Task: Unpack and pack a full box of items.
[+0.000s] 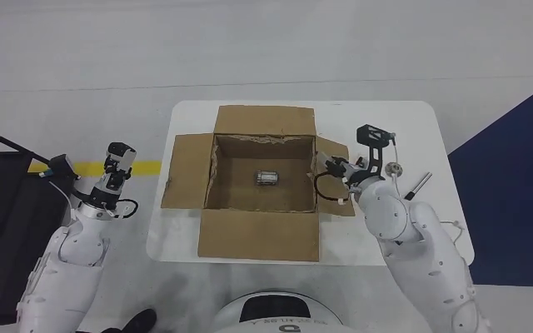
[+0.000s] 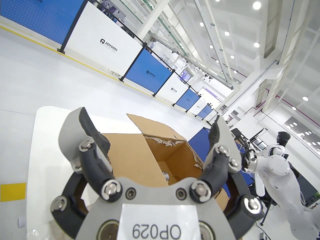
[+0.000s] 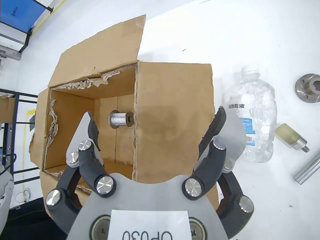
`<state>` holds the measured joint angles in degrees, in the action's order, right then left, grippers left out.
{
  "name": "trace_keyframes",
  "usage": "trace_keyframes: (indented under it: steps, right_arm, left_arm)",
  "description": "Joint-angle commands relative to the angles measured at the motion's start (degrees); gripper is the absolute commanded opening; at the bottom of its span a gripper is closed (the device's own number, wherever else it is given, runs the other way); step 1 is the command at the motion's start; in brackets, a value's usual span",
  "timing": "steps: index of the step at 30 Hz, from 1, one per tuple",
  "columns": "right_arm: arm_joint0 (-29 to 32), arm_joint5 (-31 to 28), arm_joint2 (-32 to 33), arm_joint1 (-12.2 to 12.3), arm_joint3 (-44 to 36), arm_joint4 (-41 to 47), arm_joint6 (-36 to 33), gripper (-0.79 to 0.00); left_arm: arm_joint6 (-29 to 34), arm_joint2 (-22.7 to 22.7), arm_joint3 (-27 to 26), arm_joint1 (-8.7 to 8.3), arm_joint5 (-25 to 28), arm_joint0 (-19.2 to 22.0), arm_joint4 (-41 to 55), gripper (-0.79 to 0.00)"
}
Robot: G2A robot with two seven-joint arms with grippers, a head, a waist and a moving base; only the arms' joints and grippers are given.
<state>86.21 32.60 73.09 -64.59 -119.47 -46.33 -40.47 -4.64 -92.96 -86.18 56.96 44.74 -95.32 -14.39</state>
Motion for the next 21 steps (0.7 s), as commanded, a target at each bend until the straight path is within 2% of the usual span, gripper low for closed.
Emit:
trace_keyframes:
  steps: [1,5,7,10,13,16,18,19,20,21]
  right_arm:
    - [-0.08,0.07,-0.11,0.0,-0.01,-0.64,-0.02,0.0]
    - [-0.08,0.07,-0.11,0.0,-0.01,-0.64,-0.02,0.0]
    - [0.27,0.28,1.17,-0.02,0.92,-0.98,2.43,0.0]
    - [1.2,6.22,6.01,-0.34,3.64,2.83,5.65,0.0]
    - [1.58,16.58,10.02,-0.54,8.75,1.85,8.28,0.0]
    - [-1.42,21.69,9.96,-0.52,16.07,0.57,4.42,0.0]
    - [-4.34,25.4,9.23,-0.64,20.76,-1.11,3.63,-0.129]
    - [-5.86,25.4,8.89,-0.74,22.62,-1.15,3.04,-0.191]
    - [-7.26,25.4,8.9,-0.87,25.19,-1.83,3.1,-0.348]
    - [-8.61,25.4,8.38,-1.07,27.46,-2.9,3.17,-0.406]
  left_arm:
    - [0.0,0.0,0.0,0.0,0.0,0.0,0.0,0.0]
    - [0.0,0.0,0.0,0.0,0.0,0.0,0.0,0.0]
    - [0.0,0.0,0.0,0.0,0.0,0.0,0.0,0.0]
    - [0.0,0.0,0.0,0.0,0.0,0.0,0.0,0.0]
    - [0.0,0.0,0.0,0.0,0.0,0.0,0.0,0.0]
    - [0.0,0.0,0.0,0.0,0.0,0.0,0.0,0.0]
    - [0.0,0.0,0.0,0.0,0.0,0.0,0.0,0.0]
    - [0.0,0.0,0.0,0.0,0.0,0.0,0.0,0.0]
    - [0.0,0.0,0.0,0.0,0.0,0.0,0.0,0.0]
    - [0.0,0.0,0.0,0.0,0.0,0.0,0.0,0.0]
